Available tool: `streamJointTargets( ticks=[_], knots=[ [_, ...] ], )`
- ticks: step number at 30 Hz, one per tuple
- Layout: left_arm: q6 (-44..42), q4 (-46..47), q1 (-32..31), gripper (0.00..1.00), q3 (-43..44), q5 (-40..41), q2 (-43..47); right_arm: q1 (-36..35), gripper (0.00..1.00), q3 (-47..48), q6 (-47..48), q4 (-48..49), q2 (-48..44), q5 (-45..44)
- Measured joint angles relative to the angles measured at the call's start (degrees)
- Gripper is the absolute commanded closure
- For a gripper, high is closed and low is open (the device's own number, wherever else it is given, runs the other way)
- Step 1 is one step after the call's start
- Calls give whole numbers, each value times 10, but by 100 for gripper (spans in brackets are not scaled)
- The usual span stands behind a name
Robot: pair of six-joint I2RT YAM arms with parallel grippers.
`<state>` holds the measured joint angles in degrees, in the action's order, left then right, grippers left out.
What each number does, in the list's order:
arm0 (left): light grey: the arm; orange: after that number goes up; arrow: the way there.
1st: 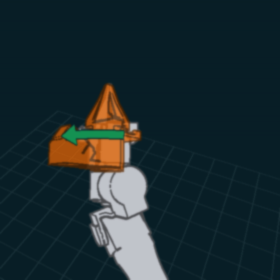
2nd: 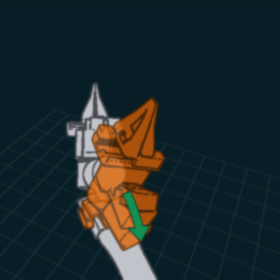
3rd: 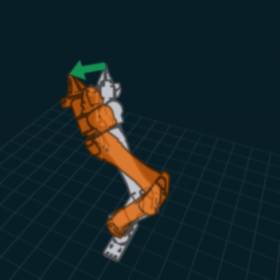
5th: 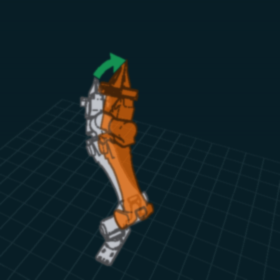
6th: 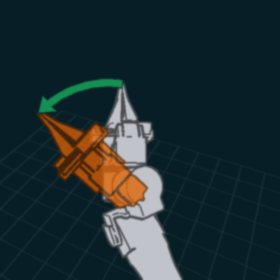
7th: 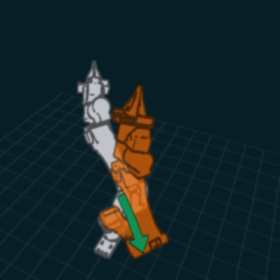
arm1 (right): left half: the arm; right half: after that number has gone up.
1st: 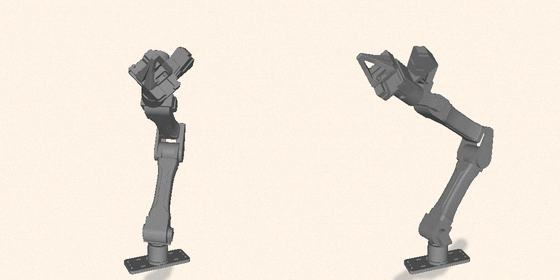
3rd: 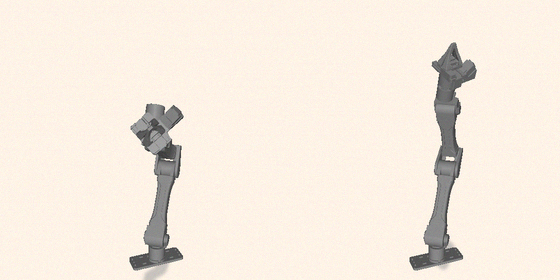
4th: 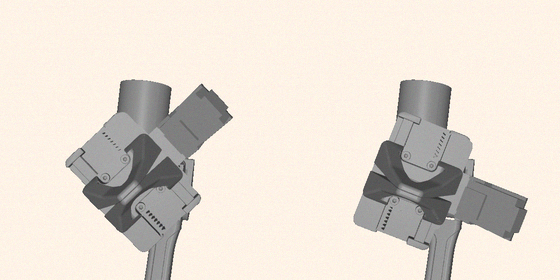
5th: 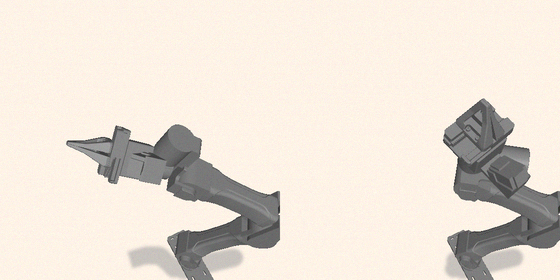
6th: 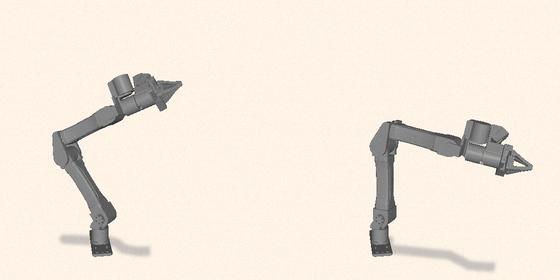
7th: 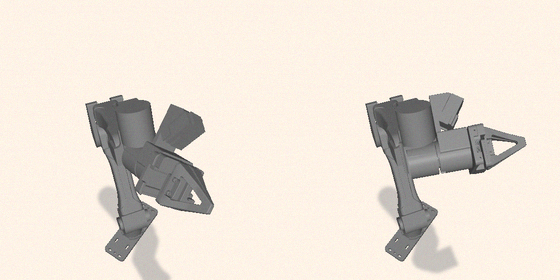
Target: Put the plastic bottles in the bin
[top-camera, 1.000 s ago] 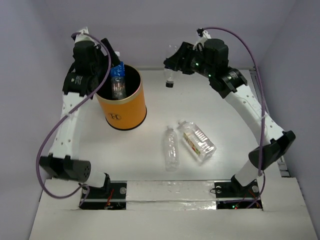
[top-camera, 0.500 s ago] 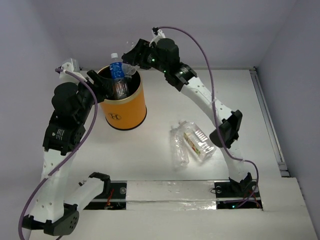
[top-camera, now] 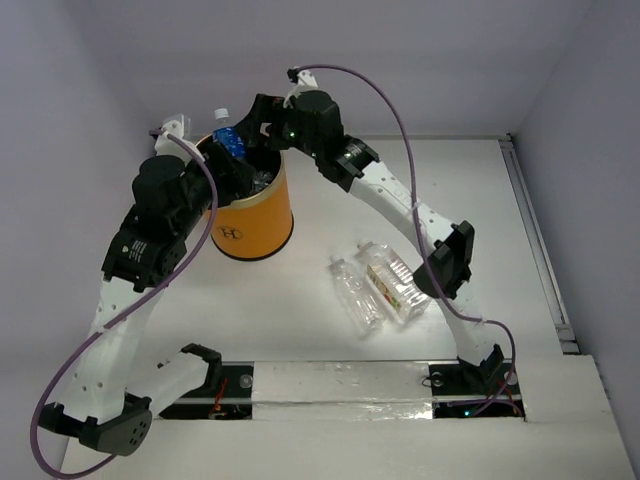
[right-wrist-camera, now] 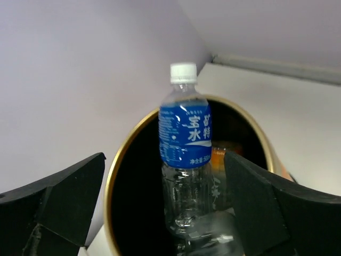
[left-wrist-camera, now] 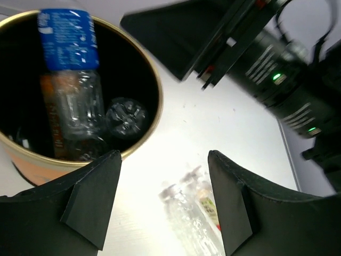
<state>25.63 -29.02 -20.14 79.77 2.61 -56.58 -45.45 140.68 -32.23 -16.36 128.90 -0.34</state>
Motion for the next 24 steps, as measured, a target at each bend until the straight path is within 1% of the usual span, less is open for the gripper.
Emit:
streamJointTargets(
  ticks=[2, 5, 6, 8, 9, 10, 11, 12, 13, 14, 16, 19, 20, 21, 22, 23, 24],
  knots=[
    [3, -4, -10, 37, 0, -12, 3, 0, 8, -14, 9, 1, -27, -7],
    [13, -3, -33, 40, -9, -37, 12, 2, 40, -81, 20, 16, -104, -16],
    [19, 1, -44, 41, -19, -44, 16, 3, 60, -116, 24, 19, -141, -20],
    [33, 11, -81, 49, -53, -52, 29, 10, 83, -202, 28, 38, -221, -25],
    [39, 17, -100, 57, -72, -54, 31, 13, 96, -250, 29, 42, -262, -28],
    [49, 26, -125, 62, -96, -56, 31, 21, 100, -303, 31, 50, -304, -30],
    [57, 29, -149, 67, -119, -56, 31, 28, 100, -353, 28, 59, -343, -33],
    [66, 34, -167, 76, -139, -56, 28, 38, 100, -419, 29, 64, -392, -37],
    [77, 40, -182, 82, -159, -56, 24, 47, 100, -473, 28, 60, -430, -38],
    [91, 44, -203, 89, -185, -58, 13, 57, 100, -528, 27, 53, -469, -40],
    [118, 53, -237, 100, -226, -56, -9, 75, 100, -665, 22, 52, -556, -47],
    [153, 54, -277, 100, -259, -56, -40, 79, 100, -827, 3, 14, -661, -46],
    [164, 55, -290, 97, -260, -55, -51, 78, 100, -871, -7, -7, -693, -45],
    [174, 61, -299, 86, -260, -54, -63, 78, 100, -906, -15, -31, -723, -46],
    [183, 71, -308, 79, -259, -54, -74, 76, 99, -929, -22, -50, -748, -47],
    [194, 77, -316, 71, -258, -53, -87, 75, 94, -949, -28, -75, -776, -51],
    [205, 85, -325, 65, -256, -53, -104, 75, 73, -955, -33, -94, -793, -54]
  ],
)
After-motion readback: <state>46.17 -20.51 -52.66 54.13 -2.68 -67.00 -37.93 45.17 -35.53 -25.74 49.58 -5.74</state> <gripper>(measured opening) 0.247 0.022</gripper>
